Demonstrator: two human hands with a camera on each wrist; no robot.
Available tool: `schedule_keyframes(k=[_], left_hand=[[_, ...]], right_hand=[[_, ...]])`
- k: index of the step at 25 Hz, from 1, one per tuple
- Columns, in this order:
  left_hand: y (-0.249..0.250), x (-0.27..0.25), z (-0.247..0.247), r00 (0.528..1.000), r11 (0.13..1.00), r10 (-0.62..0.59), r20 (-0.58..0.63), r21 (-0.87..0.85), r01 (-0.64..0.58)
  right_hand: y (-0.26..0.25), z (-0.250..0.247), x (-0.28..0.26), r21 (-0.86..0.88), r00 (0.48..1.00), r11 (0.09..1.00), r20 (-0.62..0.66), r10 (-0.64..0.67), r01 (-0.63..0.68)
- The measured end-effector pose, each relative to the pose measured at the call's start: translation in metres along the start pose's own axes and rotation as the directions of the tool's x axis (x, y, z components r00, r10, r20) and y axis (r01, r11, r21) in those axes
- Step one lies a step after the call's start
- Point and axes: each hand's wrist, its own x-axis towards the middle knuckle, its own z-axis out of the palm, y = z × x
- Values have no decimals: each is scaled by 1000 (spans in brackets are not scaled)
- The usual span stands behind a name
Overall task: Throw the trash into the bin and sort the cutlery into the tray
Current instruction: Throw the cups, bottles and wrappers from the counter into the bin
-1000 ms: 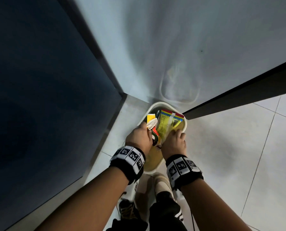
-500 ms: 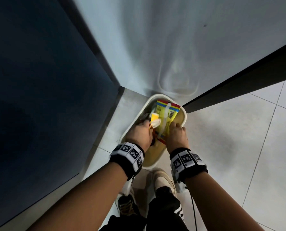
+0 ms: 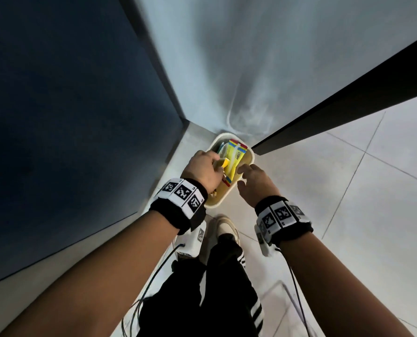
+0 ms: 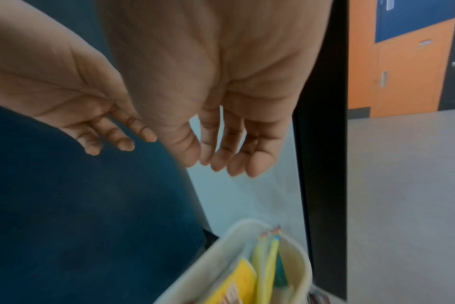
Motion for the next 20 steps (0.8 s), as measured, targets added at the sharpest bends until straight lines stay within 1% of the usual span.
schedule_keyframes(k=[1, 3, 5, 8, 10, 12, 14, 16, 19, 20], left_hand=[[10, -16, -18, 1000, 998, 0, 2, -67, 0], [41, -64, -63, 1000, 980, -2, -16, -200, -1], [71, -115, -109, 996, 956, 2, -87, -291, -27], [102, -192, -171, 983, 922, 12, -181, -380, -81], [117, -229, -206, 973, 912, 26, -231, -392, -118], [128, -269, -242, 950, 896, 47, -308, -408, -176], [131, -305, -280, 909, 858, 47, -414, -449, -249], [125, -337, -320, 856, 808, 21, -517, -495, -319], [101, -364, -371, 831, 736, -40, -555, -578, -351], [90, -368, -388, 825, 718, -69, -561, -602, -349]], right_hand=[[-12, -17, -12, 7, 999, 999, 19, -37, 37], [-42, -68, -49, 15, 992, 993, 47, -120, 120], [-76, -119, -86, 0, 979, 980, 54, -198, 198], [-126, -187, -143, -56, 933, 932, 61, -355, 358], [-156, -223, -169, -74, 904, 901, 46, -425, 427], [-187, -256, -191, -91, 859, 854, 45, -510, 512], [-222, -285, -206, -136, 808, 798, 43, -588, 587], [-258, -309, -218, -160, 757, 747, 6, -653, 646], [-303, -324, -231, -141, 684, 679, -24, -729, 720], [-321, -326, -232, -137, 666, 662, -22, -745, 737]])
